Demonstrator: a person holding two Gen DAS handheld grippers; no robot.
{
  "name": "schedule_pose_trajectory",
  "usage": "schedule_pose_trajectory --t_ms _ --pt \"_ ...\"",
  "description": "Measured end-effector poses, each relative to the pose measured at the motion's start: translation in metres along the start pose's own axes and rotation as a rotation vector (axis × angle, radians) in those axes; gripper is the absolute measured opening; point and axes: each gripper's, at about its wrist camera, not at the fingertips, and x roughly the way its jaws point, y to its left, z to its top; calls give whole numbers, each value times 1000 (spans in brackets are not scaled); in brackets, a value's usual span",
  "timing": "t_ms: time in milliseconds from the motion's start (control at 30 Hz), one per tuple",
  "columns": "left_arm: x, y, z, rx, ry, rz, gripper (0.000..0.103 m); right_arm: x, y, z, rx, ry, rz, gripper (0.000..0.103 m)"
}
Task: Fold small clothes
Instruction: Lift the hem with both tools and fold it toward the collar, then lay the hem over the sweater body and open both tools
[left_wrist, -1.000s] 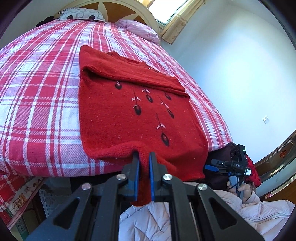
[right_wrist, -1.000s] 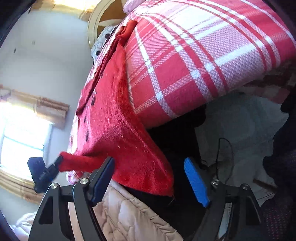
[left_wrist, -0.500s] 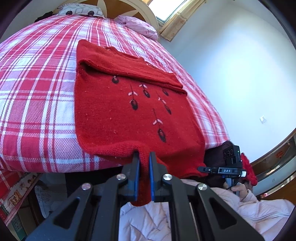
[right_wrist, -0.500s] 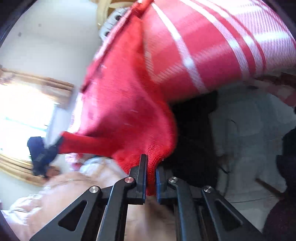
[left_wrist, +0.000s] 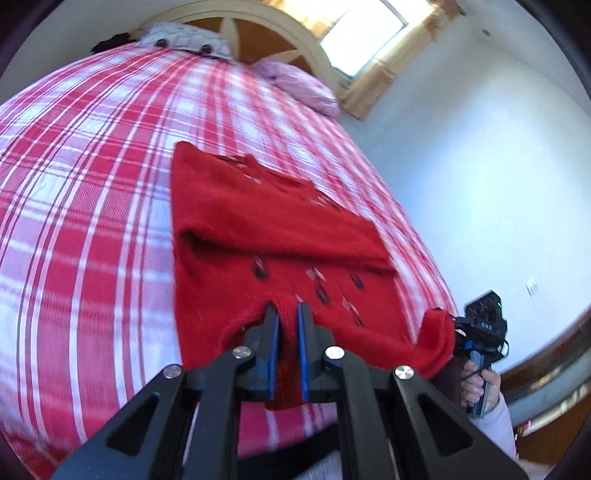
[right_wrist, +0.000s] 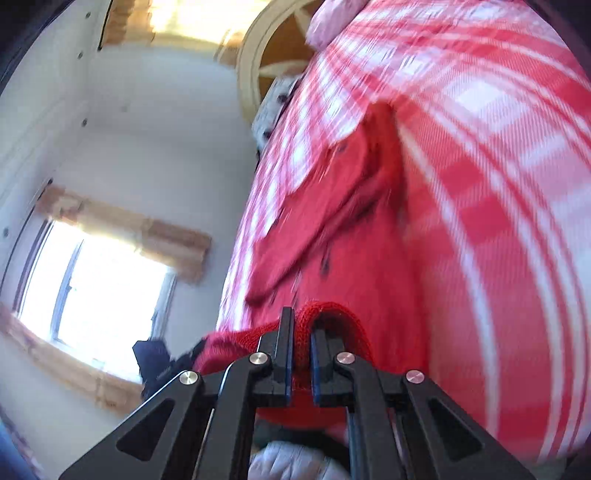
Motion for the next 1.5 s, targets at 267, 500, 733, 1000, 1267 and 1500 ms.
schedule_pose_trajectory --t_ms 267,500,733,1000,1267,1500 --pt "36 44 37 -58 -12 213 9 43 -37 36 99 -16 -64 11" --pt "8 44 34 88 -112 300 18 4 3 28 -155 -158 -170 67" --pt "50 18 25 263 -56 287 49 -11 22 3 -302 -204 -277 66" --pt "71 13 20 223 -21 268 47 0 29 -19 -374 -218 -298 66" --pt "88 20 29 163 10 235 38 -1 22 -15 -361 -225 -341 66" --pt "89 16 28 163 1 222 17 14 29 4 -467 -200 -452 66"
